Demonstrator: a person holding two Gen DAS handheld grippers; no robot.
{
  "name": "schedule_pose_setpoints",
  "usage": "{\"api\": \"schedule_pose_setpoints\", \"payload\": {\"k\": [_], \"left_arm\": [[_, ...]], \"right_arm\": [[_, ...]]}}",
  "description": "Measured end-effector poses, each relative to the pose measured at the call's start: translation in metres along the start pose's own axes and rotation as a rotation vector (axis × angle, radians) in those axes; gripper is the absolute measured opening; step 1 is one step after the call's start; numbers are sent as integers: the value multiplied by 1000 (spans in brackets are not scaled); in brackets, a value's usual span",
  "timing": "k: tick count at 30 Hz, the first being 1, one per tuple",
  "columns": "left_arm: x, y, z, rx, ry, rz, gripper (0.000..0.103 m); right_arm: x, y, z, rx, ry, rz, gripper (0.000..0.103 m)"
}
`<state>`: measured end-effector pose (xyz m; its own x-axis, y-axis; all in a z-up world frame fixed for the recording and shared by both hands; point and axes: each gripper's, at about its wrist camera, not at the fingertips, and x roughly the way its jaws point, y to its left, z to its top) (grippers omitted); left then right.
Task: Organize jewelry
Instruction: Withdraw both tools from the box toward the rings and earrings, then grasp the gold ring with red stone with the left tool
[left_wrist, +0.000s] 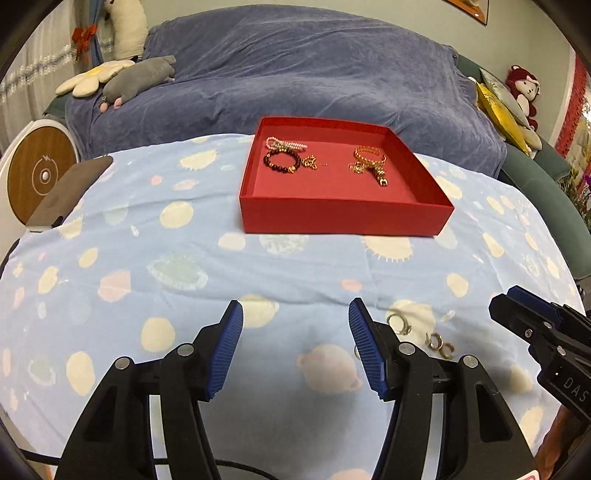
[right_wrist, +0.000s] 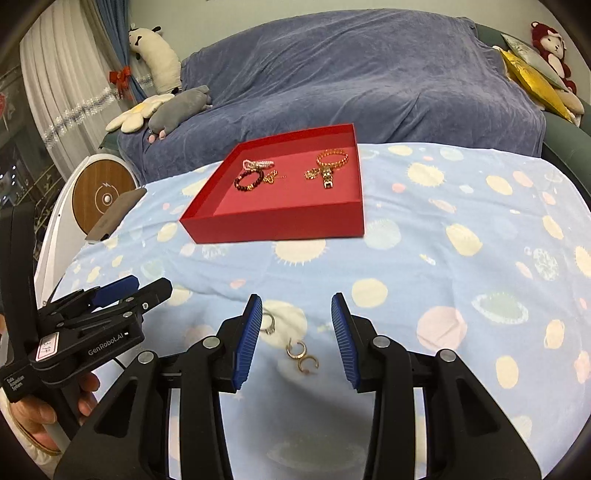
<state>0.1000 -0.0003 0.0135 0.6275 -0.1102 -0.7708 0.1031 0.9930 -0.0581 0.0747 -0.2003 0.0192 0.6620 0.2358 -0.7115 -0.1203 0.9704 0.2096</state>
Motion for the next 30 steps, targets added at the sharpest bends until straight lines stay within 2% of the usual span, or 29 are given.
{"api": "schedule_pose_setpoints", "payload": {"k": [5,12,21,30], "left_arm": [[9,-5,-20,70,22,31,70],[7,-19,-25,114,13,-2,86],[21,-15,-37,92,86,-73,86],[13,-15,-34,23,17,-106,86]], "right_arm": [[16,-2,-24,-30,64,-17,38],[29,3,-36,-58,107,-13,38],[34,3,-40,-67,127,-15,38],[36,2,-37,-60,127,-14,38]]}}
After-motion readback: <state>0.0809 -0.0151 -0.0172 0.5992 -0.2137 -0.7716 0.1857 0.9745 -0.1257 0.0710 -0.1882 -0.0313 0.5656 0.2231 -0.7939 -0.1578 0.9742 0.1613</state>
